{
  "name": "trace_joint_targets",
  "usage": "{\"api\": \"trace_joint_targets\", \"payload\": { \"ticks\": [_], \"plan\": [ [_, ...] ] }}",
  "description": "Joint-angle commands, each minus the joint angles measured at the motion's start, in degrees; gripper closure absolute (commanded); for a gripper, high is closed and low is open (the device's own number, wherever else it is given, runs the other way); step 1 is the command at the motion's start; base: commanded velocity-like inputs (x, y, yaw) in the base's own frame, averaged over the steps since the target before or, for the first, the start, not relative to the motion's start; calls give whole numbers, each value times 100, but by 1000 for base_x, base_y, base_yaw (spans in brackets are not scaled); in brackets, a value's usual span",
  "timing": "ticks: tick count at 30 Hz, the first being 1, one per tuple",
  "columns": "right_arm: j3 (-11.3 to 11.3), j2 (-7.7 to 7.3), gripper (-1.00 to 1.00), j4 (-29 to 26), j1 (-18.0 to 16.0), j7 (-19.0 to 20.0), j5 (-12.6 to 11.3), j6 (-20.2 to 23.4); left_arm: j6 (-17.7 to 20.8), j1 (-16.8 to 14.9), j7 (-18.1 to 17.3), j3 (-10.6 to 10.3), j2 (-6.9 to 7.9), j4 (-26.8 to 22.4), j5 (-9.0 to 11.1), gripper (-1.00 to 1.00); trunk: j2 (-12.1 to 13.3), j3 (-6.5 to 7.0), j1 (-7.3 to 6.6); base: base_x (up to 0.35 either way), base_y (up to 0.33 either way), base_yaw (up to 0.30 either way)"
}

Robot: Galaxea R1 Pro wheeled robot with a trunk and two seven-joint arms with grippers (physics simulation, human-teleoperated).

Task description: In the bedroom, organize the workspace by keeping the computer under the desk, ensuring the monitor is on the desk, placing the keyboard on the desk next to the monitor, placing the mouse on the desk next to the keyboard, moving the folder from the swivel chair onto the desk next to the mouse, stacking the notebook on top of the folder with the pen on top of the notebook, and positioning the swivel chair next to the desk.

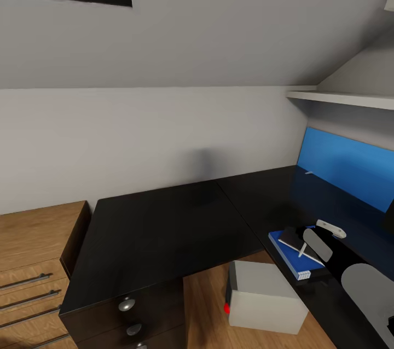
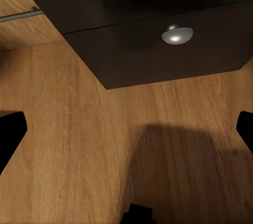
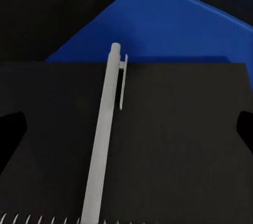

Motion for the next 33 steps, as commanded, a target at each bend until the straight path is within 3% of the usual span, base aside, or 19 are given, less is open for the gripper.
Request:
{"api": "trace_joint_targets", "payload": {
  "ticks": [1,10,17,19,21,23,26,30,33],
  "plan": [
    [43,-8,-100,-12,-5,-40,-24,30,-25,-2,42,-47,9,-10,60,-100,-4,-5,0,0,0,0],
    [45,-8,-100,-154,-6,-51,-24,30,-25,-2,40,-48,9,-8,67,-100,-4,-5,0,0,0,0],
    [67,-15,-100,-979,11,-160,-24,30,-25,-2,36,-48,9,-6,69,-100,-4,-5,0,0,0,0],
    [81,-16,-100,-1382,29,-328,-26,30,-25,-2,38,-48,9,-6,69,-100,-4,-5,0,0,0,0],
    [152,-1,-100,-2101,129,-833,-40,39,-25,-2,37,-48,14,-6,69,-100,-4,-5,0,0,0,0],
    [207,29,-100,-2346,223,-1037,-47,42,-25,-2,38,-48,15,-6,69,-100,-4,-5,0,0,0,0],
    [318,154,-100,-2665,381,-1262,-51,44,-25,-2,39,-46,16,-6,69,-100,-4,-5,0,0,0,0],
    [728,610,-100,-3184,595,-1562,-38,25,-20,-2,42,-25,19,-6,76,-100,-4,-5,0,0,0,0],
    [930,777,-100,-3274,628,-1643,-35,-1,-18,-2,44,4,24,-6,78,-100,-4,-5,0,0,0,0]
  ]
}}
